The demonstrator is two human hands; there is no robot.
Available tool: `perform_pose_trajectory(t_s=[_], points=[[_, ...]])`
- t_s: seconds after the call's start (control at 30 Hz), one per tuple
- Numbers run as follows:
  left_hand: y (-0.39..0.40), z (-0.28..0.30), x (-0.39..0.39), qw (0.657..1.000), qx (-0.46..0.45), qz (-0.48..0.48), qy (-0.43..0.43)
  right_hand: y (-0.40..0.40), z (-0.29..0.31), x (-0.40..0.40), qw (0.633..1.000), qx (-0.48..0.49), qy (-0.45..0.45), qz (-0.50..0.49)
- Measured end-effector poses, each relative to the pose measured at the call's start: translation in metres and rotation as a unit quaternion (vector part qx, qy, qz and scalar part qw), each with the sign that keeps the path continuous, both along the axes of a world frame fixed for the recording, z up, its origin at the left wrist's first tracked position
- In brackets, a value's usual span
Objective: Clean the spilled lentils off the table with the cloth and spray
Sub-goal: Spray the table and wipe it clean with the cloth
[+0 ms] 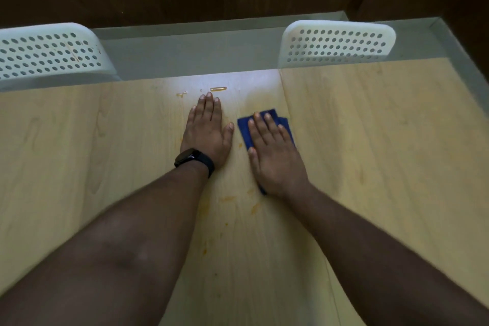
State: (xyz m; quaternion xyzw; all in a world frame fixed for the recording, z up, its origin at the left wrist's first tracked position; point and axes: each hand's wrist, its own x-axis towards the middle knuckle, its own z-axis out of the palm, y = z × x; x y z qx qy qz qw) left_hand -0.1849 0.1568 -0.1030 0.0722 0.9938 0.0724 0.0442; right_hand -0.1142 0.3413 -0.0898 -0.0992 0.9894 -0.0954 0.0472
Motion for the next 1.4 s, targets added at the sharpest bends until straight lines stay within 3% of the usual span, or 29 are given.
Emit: perform_pose_trajectory(t_s=[0.13, 0.37, 0.47, 0.63, 0.73, 1.03, 1.23, 1.4], points=[[0.002, 0.006, 0.003, 1.000, 0.004, 0.001, -0.001, 0.040, -0.001, 0.076, 0.999, 0.005, -0.011, 0.036], [0.002, 0.005, 0.005, 1.000, 0.006, -0.006, 0.008, 0.026, -0.006, 0.026, 0.996, 0.009, 0.013, -0.084], [0.002, 0.006, 0.008, 1.000, 0.005, -0.016, 0.007, 0.008, -0.007, 0.031, 0.996, 0.005, 0.010, -0.084], [-0.003, 0.013, 0.023, 0.999, 0.011, -0.031, -0.008, 0.003, -0.003, 0.139, 1.000, -0.005, -0.006, 0.011], [-0.011, 0.013, 0.056, 0.999, 0.017, -0.026, -0.013, 0.033, 0.001, 0.185, 1.000, -0.012, -0.012, 0.020], [-0.038, 0.005, 0.155, 1.000, 0.004, -0.003, -0.016, 0.014, -0.001, 0.108, 0.996, 0.004, 0.013, -0.086], [-0.039, 0.002, 0.158, 1.000, 0.012, -0.008, -0.001, -0.011, -0.003, 0.212, 1.000, -0.014, -0.006, 0.010], [-0.038, 0.006, 0.160, 1.000, 0.008, -0.004, -0.002, 0.034, 0.002, 0.275, 0.998, 0.010, -0.017, 0.062]])
